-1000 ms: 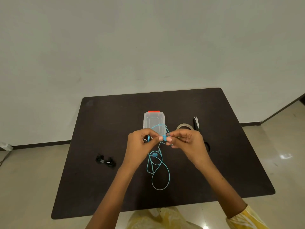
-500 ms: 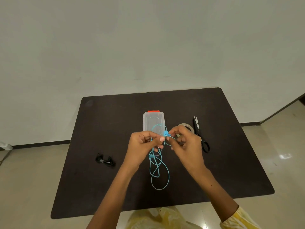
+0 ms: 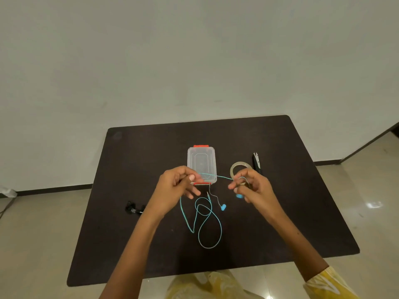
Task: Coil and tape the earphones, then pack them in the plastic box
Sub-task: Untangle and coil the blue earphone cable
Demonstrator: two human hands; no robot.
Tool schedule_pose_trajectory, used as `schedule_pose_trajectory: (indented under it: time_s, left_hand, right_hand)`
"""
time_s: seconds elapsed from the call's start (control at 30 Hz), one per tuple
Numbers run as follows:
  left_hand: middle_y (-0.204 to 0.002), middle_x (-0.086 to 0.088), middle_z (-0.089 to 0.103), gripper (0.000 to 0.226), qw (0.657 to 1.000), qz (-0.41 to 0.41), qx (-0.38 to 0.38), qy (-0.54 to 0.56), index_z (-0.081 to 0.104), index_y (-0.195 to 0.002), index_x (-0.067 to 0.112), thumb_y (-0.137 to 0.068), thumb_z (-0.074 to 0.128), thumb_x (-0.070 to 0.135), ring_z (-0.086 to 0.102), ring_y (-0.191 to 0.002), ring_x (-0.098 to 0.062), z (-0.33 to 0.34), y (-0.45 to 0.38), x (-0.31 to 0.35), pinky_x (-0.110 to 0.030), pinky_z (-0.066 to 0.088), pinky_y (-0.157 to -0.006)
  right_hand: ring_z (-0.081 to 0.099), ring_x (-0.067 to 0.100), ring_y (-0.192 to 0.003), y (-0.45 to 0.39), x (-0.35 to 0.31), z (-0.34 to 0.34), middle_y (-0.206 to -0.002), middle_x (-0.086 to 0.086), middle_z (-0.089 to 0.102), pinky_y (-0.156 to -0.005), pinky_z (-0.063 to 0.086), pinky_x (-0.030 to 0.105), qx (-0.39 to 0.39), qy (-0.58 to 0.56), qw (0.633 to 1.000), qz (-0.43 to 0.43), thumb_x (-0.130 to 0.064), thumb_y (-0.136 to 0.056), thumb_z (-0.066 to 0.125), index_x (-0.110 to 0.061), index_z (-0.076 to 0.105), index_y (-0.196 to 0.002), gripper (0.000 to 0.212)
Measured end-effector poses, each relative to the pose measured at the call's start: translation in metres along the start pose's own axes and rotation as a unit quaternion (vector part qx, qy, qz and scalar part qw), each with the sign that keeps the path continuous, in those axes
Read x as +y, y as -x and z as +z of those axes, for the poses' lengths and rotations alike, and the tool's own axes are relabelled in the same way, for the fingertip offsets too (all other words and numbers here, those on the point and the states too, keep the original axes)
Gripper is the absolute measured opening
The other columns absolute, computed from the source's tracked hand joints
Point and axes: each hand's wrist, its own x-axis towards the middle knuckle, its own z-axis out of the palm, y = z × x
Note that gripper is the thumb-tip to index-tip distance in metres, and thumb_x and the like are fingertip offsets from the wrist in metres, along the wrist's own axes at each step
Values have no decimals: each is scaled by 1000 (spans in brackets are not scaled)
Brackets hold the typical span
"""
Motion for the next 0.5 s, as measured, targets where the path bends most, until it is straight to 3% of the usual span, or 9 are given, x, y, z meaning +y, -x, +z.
schedule_pose_trajectory:
  time_s: [0.07,0.13,0.3,0.43,0.5]
  left_hand:
    - [-93,-9,74,12,1000,15,13,-18,53,-104,11,-95,50,3,67,-62,-20,-3,0,1,-25,52,-56]
    - [-89,-5,75,20,999,18,6,-42,45,-108,16,-94,52,4,64,-60,-16,-5,-1,2,-23,49,-55]
    - [-86,-1,75,25,990,9,-91,-104,40,-106,24,-94,54,8,64,-61,-16,5,-3,6,-15,46,-55]
    - [-88,-2,75,24,977,16,-157,-141,38,-107,23,-95,54,10,61,-61,-9,16,-4,8,-13,44,-58]
    - [-87,-3,74,24,973,18,-181,-142,38,-109,19,-94,54,11,61,-61,-7,17,-6,9,-15,45,-59]
  right_hand:
    - [61,16,-59,0,9,-4,-64,5,66,-59,47,22,-8,71,997,-4,-20,-87,66,-11,65,-81,11]
    - [62,15,-59,-2,14,-9,-60,3,65,-56,48,24,17,87,995,35,-29,-90,60,-10,65,-78,23]
    - [67,10,-89,-9,17,-14,-102,-6,71,-51,47,12,-17,155,984,84,-26,-87,66,-13,74,-88,14]
    - [63,1,-105,-12,-3,-6,-109,-9,71,-87,50,14,-119,134,984,-1,-12,-84,69,-18,71,-107,24]
    - [64,5,-106,-14,-15,4,-108,-5,71,-93,50,20,-176,87,980,-18,-10,-87,65,-14,69,-111,25]
